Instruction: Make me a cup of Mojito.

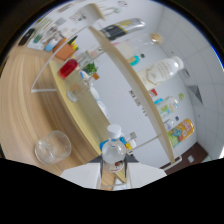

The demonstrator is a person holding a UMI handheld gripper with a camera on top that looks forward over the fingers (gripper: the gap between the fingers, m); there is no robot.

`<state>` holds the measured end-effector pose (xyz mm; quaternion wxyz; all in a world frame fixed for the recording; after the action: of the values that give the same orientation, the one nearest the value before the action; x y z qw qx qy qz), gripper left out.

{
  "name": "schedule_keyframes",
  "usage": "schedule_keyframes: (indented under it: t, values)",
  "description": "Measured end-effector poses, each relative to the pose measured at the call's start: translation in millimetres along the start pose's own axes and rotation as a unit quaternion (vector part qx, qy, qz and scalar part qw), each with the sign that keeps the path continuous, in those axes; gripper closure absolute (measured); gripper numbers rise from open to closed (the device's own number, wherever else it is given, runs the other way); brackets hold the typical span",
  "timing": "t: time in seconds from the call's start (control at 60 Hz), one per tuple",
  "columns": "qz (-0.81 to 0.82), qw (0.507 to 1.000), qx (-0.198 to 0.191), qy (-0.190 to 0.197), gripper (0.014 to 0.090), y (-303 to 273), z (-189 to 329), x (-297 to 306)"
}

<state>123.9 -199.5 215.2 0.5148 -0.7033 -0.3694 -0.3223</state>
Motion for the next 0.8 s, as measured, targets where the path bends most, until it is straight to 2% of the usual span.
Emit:
schedule_keyframes:
  t: [0.133,0.3,0.483,0.8]
  values:
    - [0.273,0.962,-0.002,-0.029,0.0716,15,-1,1]
    - [0.477,0.875,-0.060,-0.064,0.0718,67,17,-43]
    - [0.526,0.838,-0.120,-0.085,0.0718,116,35,-100]
    - [0.504,0.843,-0.153,-0.111,0.0712,139,41,-145]
